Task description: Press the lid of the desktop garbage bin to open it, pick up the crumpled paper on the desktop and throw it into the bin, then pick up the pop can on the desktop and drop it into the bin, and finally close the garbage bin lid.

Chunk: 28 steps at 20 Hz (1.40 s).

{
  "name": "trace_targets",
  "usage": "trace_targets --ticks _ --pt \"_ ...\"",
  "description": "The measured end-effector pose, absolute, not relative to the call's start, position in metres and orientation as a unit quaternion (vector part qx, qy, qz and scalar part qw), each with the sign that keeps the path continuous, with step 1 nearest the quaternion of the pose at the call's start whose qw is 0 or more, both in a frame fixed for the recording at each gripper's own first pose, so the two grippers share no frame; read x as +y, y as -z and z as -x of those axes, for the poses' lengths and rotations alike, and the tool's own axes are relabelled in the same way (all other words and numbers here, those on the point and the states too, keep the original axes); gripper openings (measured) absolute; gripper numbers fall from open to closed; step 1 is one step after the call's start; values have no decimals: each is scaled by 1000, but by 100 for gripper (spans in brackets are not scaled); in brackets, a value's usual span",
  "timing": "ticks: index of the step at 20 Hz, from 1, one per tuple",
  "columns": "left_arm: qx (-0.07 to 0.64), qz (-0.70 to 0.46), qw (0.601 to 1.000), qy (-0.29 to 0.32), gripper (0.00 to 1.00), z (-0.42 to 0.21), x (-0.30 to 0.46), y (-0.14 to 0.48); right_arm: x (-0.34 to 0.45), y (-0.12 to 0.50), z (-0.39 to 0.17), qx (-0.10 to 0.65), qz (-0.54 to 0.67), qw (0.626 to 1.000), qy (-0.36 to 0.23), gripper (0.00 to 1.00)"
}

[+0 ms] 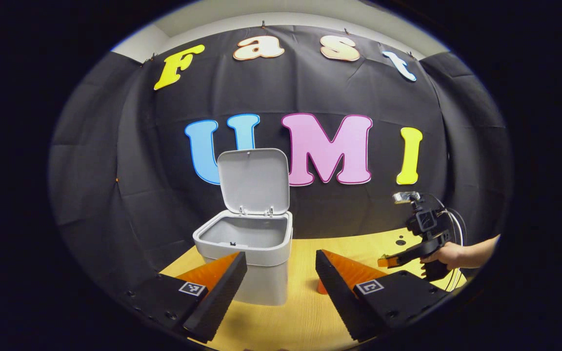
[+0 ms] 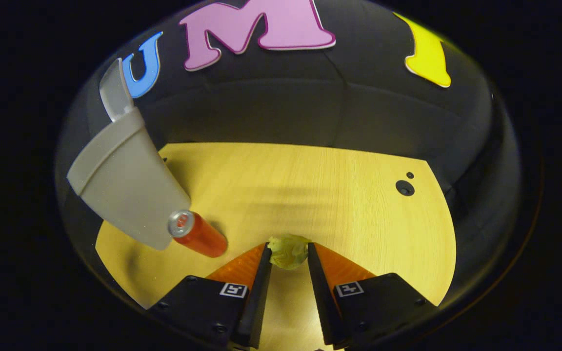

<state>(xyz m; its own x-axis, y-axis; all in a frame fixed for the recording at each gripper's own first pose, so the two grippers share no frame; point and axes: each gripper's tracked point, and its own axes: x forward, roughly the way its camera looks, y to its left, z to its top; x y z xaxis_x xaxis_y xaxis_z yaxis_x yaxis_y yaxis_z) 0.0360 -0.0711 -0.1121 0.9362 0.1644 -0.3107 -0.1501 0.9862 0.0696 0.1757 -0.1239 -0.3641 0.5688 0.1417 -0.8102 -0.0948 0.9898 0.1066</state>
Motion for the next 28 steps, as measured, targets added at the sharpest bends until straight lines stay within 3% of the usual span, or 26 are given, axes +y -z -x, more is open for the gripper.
trace_targets --ticks 4,13,22,23,24,26,27,28 --pt "144 -24 987 -75 96 -31 -59 100 -98 303 -184 423 -35 900 -99 50" --pt "138 -21 987 -82 96 -5 -21 91 49 195 -224 336 -50 919 -203 50" --pt "152 -13 980 -126 96 24 47 97 203 192 -226 325 -11 898 -295 50" --pt "154 -15 979 -132 95 28 55 98 212 199 -225 330 -9 895 -300 36" --pt "156 -17 978 -137 96 31 61 99 218 204 -223 333 -7 892 -304 50" --pt "160 -15 976 -147 96 37 72 102 226 210 -220 338 -3 889 -308 52" --pt "163 -13 975 -149 96 40 75 104 226 210 -221 336 -1 890 -307 41" --pt "166 -10 974 -152 96 42 78 109 228 213 -224 333 4 893 -303 53"
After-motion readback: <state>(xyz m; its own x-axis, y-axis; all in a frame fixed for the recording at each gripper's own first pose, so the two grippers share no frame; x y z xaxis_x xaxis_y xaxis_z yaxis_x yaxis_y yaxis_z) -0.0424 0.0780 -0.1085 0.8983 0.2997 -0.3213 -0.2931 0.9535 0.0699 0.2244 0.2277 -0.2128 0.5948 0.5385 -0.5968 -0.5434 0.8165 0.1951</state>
